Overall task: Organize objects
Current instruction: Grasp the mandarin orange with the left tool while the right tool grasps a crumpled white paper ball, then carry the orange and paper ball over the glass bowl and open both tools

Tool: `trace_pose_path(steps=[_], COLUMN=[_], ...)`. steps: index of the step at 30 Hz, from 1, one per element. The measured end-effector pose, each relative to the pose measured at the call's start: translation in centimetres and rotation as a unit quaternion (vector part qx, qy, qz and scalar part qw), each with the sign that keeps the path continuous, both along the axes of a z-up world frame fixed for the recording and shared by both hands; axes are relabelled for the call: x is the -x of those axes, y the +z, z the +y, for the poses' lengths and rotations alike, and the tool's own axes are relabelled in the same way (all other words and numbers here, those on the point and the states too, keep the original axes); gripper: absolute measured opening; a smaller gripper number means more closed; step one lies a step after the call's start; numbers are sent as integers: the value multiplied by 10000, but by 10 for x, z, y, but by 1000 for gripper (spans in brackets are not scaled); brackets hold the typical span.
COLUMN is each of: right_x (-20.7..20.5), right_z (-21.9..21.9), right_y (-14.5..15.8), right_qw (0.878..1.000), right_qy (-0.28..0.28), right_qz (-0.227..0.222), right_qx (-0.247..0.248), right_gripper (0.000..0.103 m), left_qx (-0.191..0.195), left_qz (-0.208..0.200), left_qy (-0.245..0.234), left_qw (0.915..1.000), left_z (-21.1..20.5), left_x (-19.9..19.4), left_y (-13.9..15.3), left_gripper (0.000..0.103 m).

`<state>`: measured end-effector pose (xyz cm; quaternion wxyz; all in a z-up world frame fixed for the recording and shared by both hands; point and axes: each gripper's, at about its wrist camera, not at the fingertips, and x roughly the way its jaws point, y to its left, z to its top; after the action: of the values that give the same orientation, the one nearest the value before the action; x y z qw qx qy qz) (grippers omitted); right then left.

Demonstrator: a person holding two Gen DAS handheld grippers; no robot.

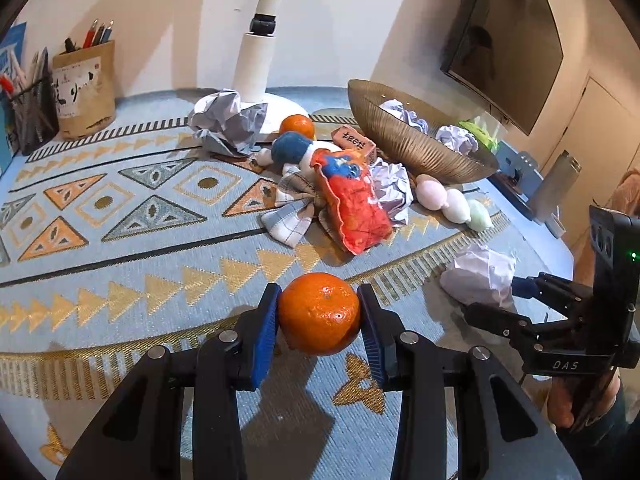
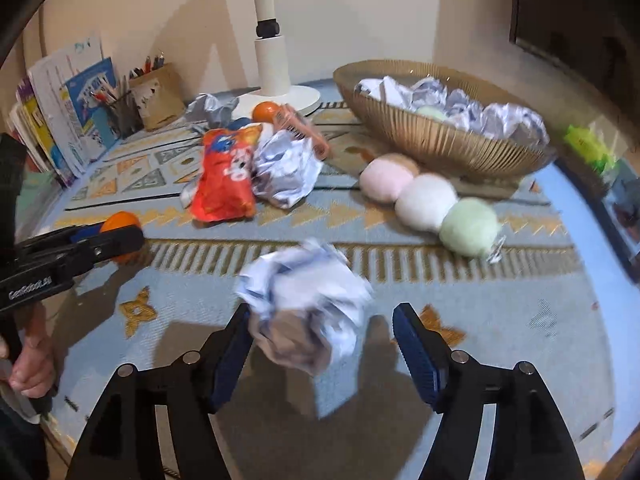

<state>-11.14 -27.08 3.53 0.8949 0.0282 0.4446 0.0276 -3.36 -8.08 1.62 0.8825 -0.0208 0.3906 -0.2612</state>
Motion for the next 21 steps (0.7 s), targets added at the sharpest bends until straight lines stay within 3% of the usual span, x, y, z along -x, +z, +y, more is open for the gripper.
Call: trace_pose_path(steps=[7, 11, 13, 16, 21], right_x=[4, 0, 1, 6, 10], right_z=[5, 9, 7, 1, -23], right_y=[-3, -3, -3, 10, 62], right_qw=[9989, 9990, 9989, 9984, 9949], right_qy=[-49, -96, -92, -106, -228], right_qz=[-73, -64, -102, -306, -982], right_qx=[-455, -424, -444, -456, -55], right_gripper=[69, 42, 41, 41, 41], left_qx=[-26, -40, -84, -21, -9], left_qz=[-2, -32, -16, 254, -233], left_qy=[5, 10, 5, -198, -595], left_qw=[10000, 10000, 10000, 9995, 9980], left_z=[0, 0, -2, -11, -55], left_x=[-1, -1, -1, -11, -39], left_y=[-1, 0, 2, 18, 73], left_gripper=[35, 35, 35, 35, 35])
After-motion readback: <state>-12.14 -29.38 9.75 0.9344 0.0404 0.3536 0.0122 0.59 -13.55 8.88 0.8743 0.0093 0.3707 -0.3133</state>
